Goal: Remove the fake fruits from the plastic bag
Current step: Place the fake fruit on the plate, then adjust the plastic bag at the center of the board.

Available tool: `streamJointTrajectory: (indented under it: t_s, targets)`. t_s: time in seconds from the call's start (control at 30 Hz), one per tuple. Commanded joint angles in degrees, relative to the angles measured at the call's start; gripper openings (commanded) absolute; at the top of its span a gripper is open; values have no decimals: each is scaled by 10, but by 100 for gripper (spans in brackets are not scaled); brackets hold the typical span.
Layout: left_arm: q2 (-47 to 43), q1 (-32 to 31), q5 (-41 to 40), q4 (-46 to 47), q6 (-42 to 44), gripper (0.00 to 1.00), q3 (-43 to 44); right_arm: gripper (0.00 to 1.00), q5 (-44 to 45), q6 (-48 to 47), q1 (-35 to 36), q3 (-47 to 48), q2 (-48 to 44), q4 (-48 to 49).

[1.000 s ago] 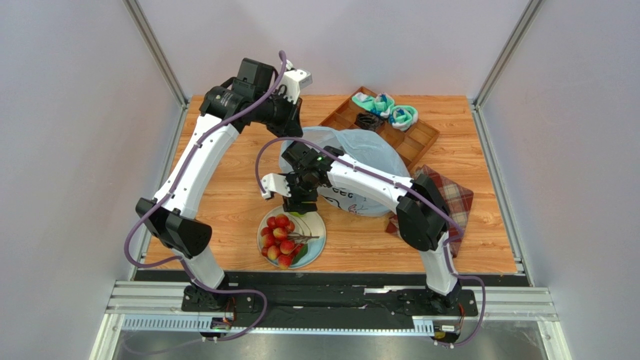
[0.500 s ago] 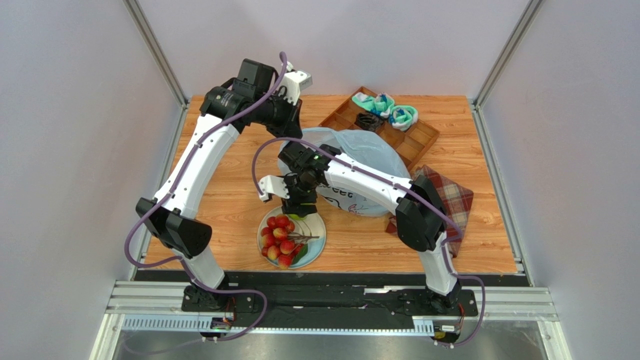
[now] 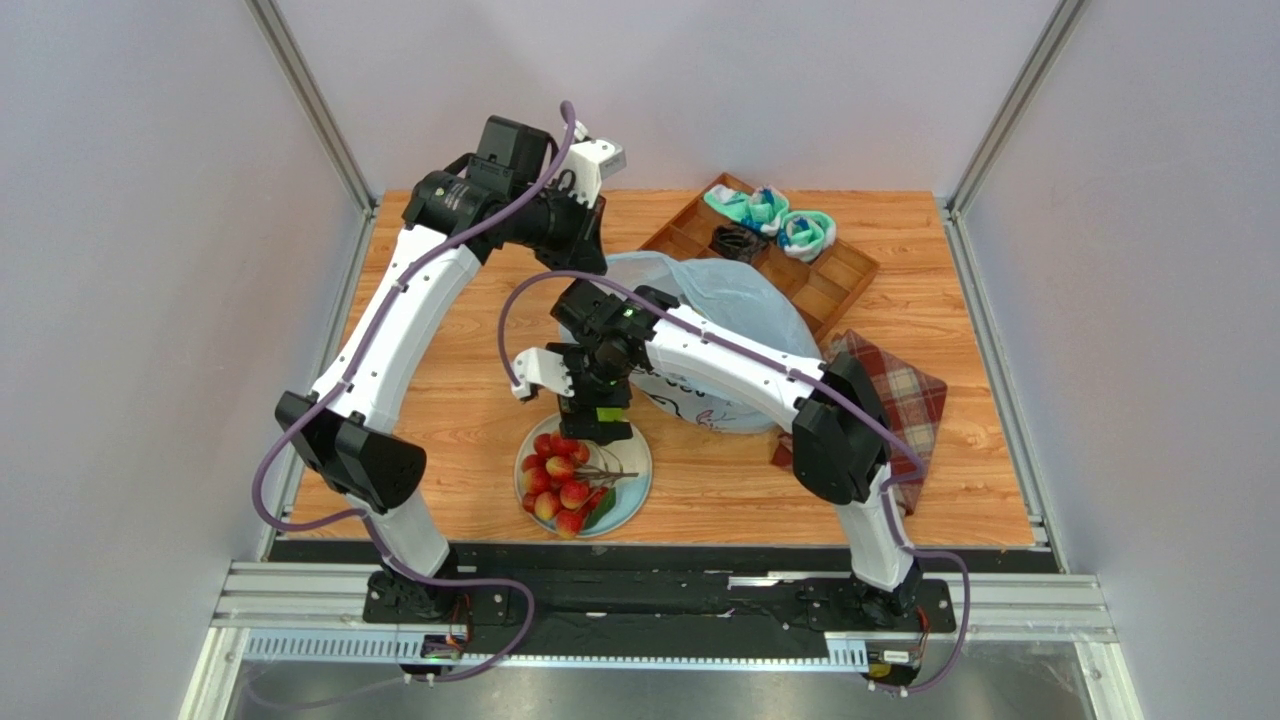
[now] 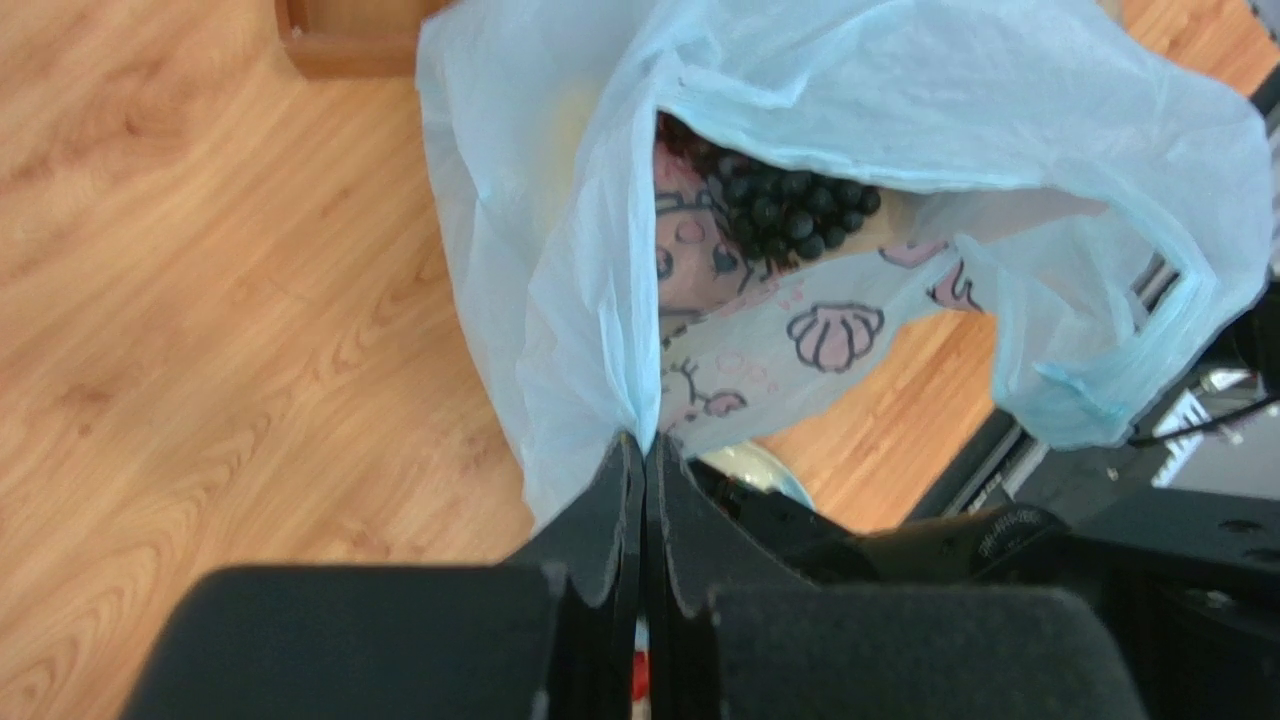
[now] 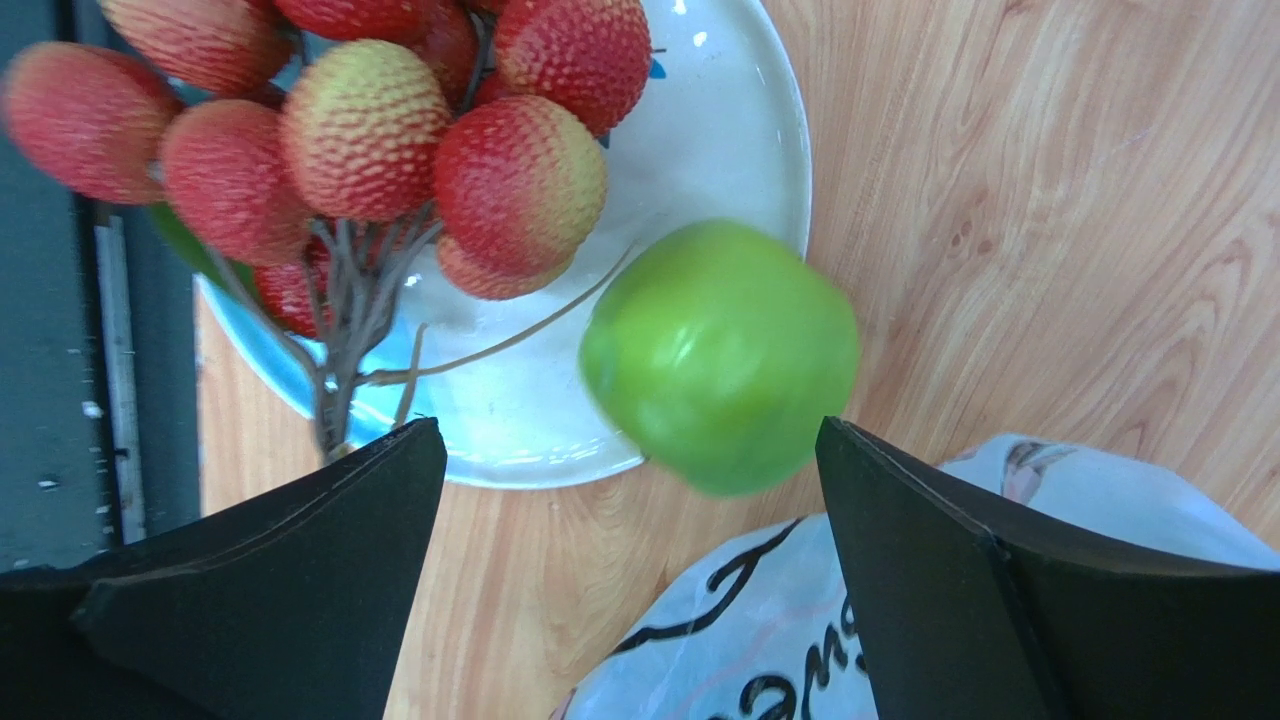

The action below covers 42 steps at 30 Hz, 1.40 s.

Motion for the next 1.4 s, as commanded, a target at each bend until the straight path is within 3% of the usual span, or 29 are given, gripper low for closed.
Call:
streamJointTrajectory:
  t_s: [0.0, 0.17, 0.3, 0.47, 0.53, 0.63, 0.7, 0.83, 0.97, 1.03, 1.2, 1.37]
  targets:
    - [10, -3, 27, -2, -5, 0, 23, 99, -37, 44, -3, 43, -136, -7]
    - [18, -3, 37, -2, -9, 0, 23, 93, -43, 33, -36, -17, -256, 30]
    - [23, -4, 49, -2, -7, 0, 23, 72, -30, -20, -119, -112, -315, 105]
    - [27, -8, 41, -4, 1, 0, 26, 58, -20, -42, -189, -133, -238, 115]
    - [23, -9, 45, -5, -2, 0, 26, 45, -14, -52, -210, -145, -211, 116]
    - [14, -9, 58, -6, -6, 0, 16, 37, 21, -59, -222, -196, -187, 115]
    - [10, -9, 64, -7, -7, 0, 5, 35, 30, -59, -229, -235, -214, 99]
    - [-17, -10, 85, -8, -15, 0, -34, 36, 41, -75, -237, -410, -336, 49]
    - [-46, -19, 110, -10, -18, 0, -58, 38, 24, -107, -237, -472, -461, -58]
    - [-58, -23, 118, -10, -17, 0, -76, 40, 23, -118, -237, -478, -498, -65]
    - [-55, -36, 107, -10, -10, 0, -106, 41, 28, -110, -237, -442, -436, 16]
    - [-44, -37, 70, -13, -14, 0, -94, 48, 8, -67, -237, -287, -270, 18]
